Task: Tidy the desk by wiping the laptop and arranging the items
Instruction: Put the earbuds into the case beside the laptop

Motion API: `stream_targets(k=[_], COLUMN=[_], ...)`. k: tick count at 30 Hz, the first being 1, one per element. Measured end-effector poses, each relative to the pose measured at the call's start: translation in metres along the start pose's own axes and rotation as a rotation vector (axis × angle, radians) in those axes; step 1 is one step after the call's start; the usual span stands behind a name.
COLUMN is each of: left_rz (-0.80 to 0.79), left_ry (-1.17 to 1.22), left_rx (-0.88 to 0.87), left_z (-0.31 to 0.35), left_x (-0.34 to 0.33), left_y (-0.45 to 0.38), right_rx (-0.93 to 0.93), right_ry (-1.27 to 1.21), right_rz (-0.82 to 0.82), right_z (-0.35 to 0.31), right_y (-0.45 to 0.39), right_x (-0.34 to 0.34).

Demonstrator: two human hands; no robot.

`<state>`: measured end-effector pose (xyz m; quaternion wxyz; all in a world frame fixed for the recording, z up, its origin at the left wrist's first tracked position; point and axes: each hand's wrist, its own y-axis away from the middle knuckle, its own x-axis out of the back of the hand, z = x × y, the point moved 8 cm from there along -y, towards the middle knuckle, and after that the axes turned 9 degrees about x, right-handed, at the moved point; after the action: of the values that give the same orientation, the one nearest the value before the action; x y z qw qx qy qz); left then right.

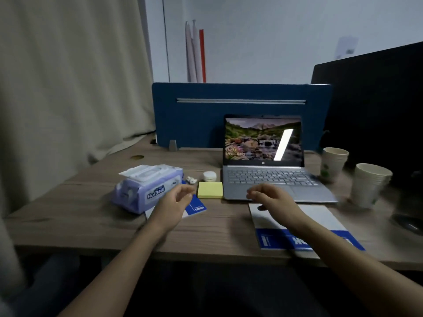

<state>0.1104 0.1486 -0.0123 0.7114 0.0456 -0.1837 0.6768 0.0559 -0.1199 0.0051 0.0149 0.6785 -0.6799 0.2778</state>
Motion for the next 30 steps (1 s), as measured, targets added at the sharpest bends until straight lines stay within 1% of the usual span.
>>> stream_targets(k=[5, 9, 13, 17, 20, 22, 24, 28, 30], left_rz=[0.043, 0.063, 0.057, 0.084, 0.107, 0.085, 0.029, -0.051, -0.086], left_ry=[0.009, -0.027, -0.069, -0.233, -0.324, -0.333, -0.335, -0.356, -0.378], left_rx=[0.023, 0.016, 0.087, 0.123, 0.111, 0.116, 0.106, 0.004, -0.013], left_z=[-0.019, -0.029, -0.035, -0.033, -0.033, -0.032, -0.029, -0.014, -0.012], left_x=[0.021, 0.022, 0.019, 0.022, 0.021, 0.017, 0.008, -0.016, -0.028], left_y=[-0.028, -0.044, -0.058, -0.071, -0.081, -0.088, -0.095, -0.115, -0.125], right_rx=[-0.002, 0.004, 0.006, 0.018, 0.015, 0.021, 0.024, 0.016, 0.021], right_ry=[-0.028, -0.015, 0.013, 0.047, 0.084, 0.128, 0.16, 0.268, 0.326], right_rz=[-0.05, -0.08, -0.085, -0.076, -0.08, -0.077, -0.065, -0.113, -0.12], right_z=[0.01, 0.014, 0.015, 0.015, 0.015, 0.015, 0.015, 0.021, 0.025], right_y=[-0.032, -0.045, -0.057, -0.067, -0.075, -0.084, -0.095, -0.12, -0.131], right_x=[-0.023, -0.032, -0.035, -0.037, -0.042, -0.044, -0.046, -0.052, -0.052])
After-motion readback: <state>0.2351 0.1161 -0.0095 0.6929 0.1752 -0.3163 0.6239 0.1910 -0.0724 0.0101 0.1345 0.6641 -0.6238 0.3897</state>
